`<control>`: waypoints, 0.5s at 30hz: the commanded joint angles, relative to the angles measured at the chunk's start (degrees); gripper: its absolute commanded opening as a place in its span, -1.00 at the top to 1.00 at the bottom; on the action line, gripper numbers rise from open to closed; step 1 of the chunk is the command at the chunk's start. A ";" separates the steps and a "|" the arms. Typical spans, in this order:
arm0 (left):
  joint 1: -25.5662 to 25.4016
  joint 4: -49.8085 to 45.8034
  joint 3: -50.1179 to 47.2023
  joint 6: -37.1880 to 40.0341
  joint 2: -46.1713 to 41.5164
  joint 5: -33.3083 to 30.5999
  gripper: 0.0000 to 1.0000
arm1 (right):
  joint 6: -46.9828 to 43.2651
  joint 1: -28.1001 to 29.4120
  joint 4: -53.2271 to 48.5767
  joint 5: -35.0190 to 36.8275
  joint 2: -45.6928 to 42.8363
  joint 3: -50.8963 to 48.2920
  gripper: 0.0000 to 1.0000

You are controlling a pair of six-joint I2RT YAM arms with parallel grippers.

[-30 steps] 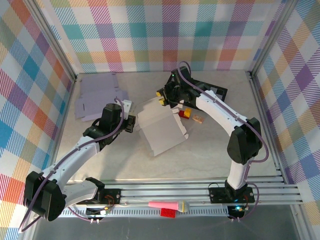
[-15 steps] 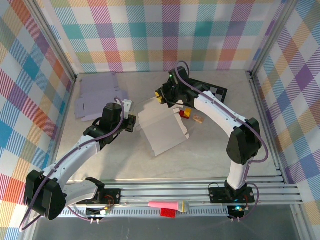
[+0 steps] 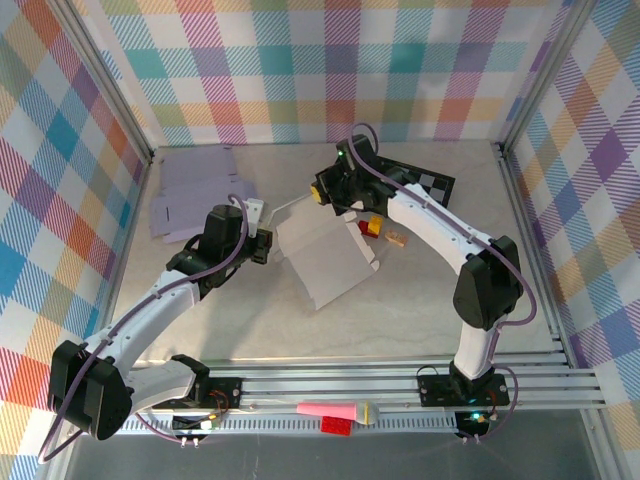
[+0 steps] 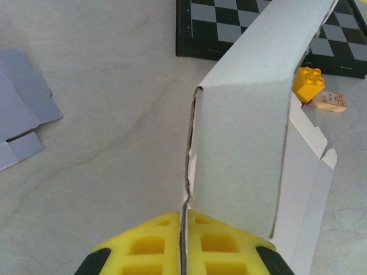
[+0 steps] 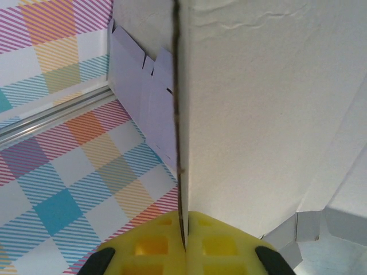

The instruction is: Fold the paper box

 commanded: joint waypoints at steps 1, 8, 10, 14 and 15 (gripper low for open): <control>-0.23 -0.29 2.46 -2.05 -1.63 1.13 0.90 | 0.89 0.40 2.96 1.76 -2.18 -2.52 1.00; -0.28 -6.26 6.31 -19.70 -7.13 3.16 0.04 | 5.40 0.40 13.55 3.88 -4.09 -9.79 1.00; -0.19 -8.38 8.07 -24.75 -8.37 3.02 -0.03 | 6.48 0.40 14.76 3.58 -3.87 -10.44 1.00; 1.25 -14.57 14.30 -38.71 -6.30 1.22 -0.08 | 7.35 0.77 16.09 3.08 -3.30 -11.21 1.00; 1.82 -16.34 16.40 -42.94 -4.67 1.11 -0.07 | 7.60 0.88 16.62 3.17 -3.30 -11.47 1.00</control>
